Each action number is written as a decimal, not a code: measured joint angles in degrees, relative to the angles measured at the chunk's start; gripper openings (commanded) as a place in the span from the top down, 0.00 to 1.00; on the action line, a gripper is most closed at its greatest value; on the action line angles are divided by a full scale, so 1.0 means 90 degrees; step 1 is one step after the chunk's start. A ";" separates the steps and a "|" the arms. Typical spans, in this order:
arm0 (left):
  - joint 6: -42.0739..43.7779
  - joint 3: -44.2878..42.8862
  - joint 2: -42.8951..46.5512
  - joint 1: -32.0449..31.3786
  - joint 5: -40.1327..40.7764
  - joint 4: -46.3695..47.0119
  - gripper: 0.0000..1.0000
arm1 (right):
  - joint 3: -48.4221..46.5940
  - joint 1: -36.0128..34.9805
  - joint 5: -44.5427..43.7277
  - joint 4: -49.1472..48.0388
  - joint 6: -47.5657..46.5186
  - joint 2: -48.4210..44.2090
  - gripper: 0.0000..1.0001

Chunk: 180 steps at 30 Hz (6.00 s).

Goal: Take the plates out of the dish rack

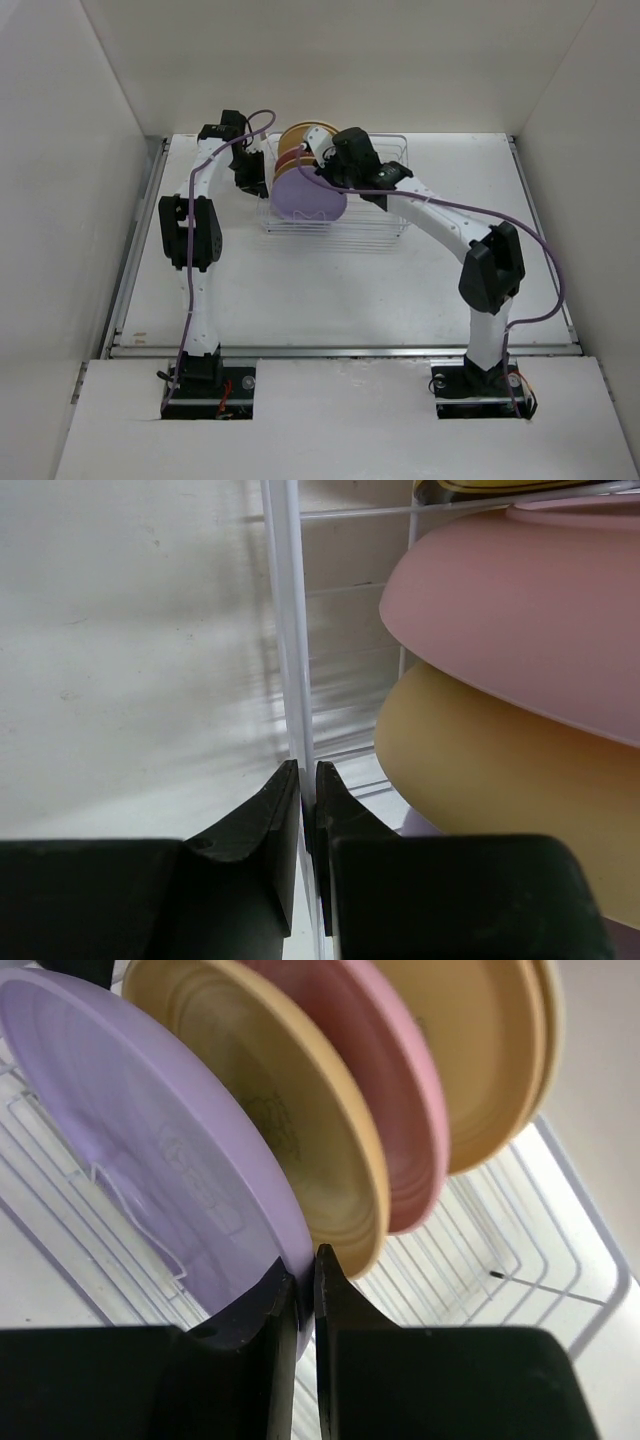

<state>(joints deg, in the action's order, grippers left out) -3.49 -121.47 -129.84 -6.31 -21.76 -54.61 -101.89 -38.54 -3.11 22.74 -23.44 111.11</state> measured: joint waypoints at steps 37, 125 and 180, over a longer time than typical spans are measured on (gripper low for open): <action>0.1037 0.1416 0.2642 -0.0384 0.1277 0.1664 0.31 | 0.3682 -0.1413 0.1071 -0.0580 0.3815 -0.1134 0.95; 0.0413 0.1477 0.0738 0.0121 -0.0449 0.0352 1.00 | 0.0328 0.0019 -0.0335 -0.0466 0.1501 -0.0080 1.00; 0.2373 0.0231 0.0925 -0.1212 0.1256 0.1112 0.66 | 0.1571 0.2671 -0.1086 0.1613 0.5515 -0.2263 0.00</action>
<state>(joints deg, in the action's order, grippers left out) 17.87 -119.39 -121.51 -17.21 -10.46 -44.60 -87.74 -14.50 -12.88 37.26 26.20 90.74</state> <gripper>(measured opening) 0.396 0.995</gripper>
